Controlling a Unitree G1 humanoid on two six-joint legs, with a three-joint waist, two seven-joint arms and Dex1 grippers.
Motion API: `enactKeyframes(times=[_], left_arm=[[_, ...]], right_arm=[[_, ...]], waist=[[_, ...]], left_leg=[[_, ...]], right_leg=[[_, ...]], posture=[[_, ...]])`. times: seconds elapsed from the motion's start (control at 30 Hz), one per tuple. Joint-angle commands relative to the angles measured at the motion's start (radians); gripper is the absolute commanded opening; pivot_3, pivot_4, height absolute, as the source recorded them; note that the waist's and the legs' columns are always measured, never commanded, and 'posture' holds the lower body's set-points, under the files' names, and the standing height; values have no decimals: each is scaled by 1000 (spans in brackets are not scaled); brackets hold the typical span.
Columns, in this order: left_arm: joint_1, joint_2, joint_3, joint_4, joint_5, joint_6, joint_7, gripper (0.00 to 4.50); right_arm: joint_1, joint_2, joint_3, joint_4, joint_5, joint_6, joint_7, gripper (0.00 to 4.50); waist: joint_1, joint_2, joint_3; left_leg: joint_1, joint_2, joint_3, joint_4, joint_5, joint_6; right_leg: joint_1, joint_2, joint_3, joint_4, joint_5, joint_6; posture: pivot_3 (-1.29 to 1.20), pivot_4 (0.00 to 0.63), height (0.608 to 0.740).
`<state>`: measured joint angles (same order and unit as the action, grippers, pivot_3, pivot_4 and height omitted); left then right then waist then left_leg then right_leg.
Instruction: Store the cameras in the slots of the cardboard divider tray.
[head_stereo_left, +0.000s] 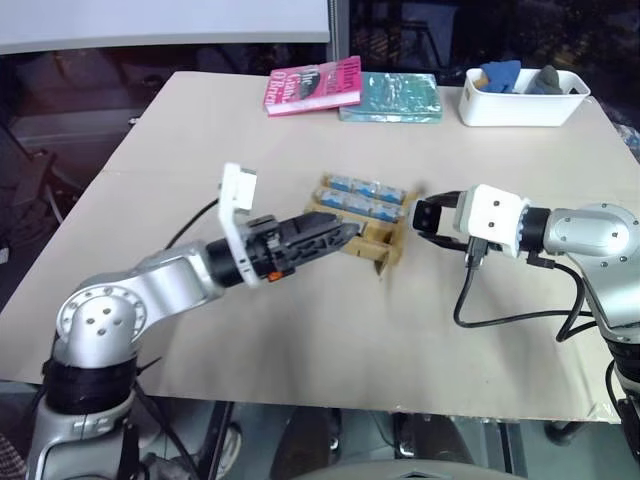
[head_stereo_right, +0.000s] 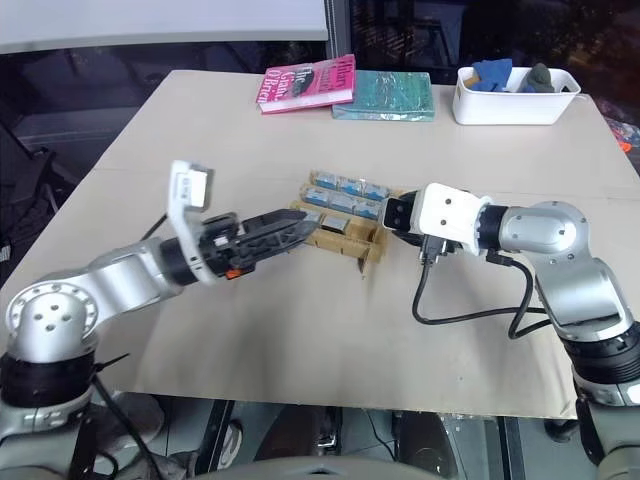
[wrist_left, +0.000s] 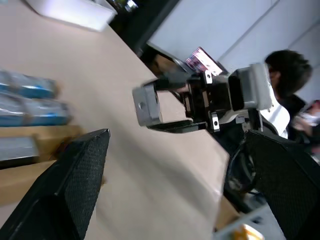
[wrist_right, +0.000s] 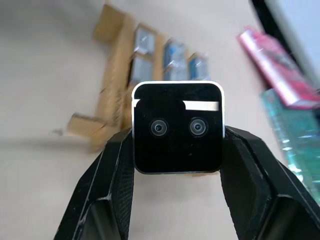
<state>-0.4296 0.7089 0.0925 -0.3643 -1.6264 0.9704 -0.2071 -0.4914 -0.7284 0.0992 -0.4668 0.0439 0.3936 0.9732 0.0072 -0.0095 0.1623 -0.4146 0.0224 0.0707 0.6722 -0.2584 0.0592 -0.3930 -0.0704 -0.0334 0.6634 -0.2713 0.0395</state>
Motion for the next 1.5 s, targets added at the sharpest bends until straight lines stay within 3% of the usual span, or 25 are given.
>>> enactKeyframes(times=[0.03,0.4,0.7,1.5], left_arm=[[-88,-47,-74,43,15,40,50,4500],[-255,-82,-100,177,26,166,58,4500],[-298,-72,-103,197,56,258,32,4500],[-336,-108,-79,204,175,304,-33,4500]], right_arm=[[12,11,-9,-144,17,27,-47,1908],[24,-16,73,-222,-45,-34,-74,1908],[-14,-31,113,-166,-86,-132,-51,1908],[-17,-30,118,-156,-101,-159,-42,1908]], waist=[[5,0,0],[4,-1,0],[5,-1,0],[5,-1,0]], left_leg=[[0,0,0,0,0,0],[0,0,0,0,1,-1],[0,0,0,0,1,-1],[0,0,0,1,1,-2]], right_leg=[[0,0,0,0,0,0],[0,2,-3,0,0,0],[0,2,-4,0,0,0],[0,2,-4,0,0,0]], posture=[[0,150,740],[0,150,740],[0,150,740],[0,150,740]])
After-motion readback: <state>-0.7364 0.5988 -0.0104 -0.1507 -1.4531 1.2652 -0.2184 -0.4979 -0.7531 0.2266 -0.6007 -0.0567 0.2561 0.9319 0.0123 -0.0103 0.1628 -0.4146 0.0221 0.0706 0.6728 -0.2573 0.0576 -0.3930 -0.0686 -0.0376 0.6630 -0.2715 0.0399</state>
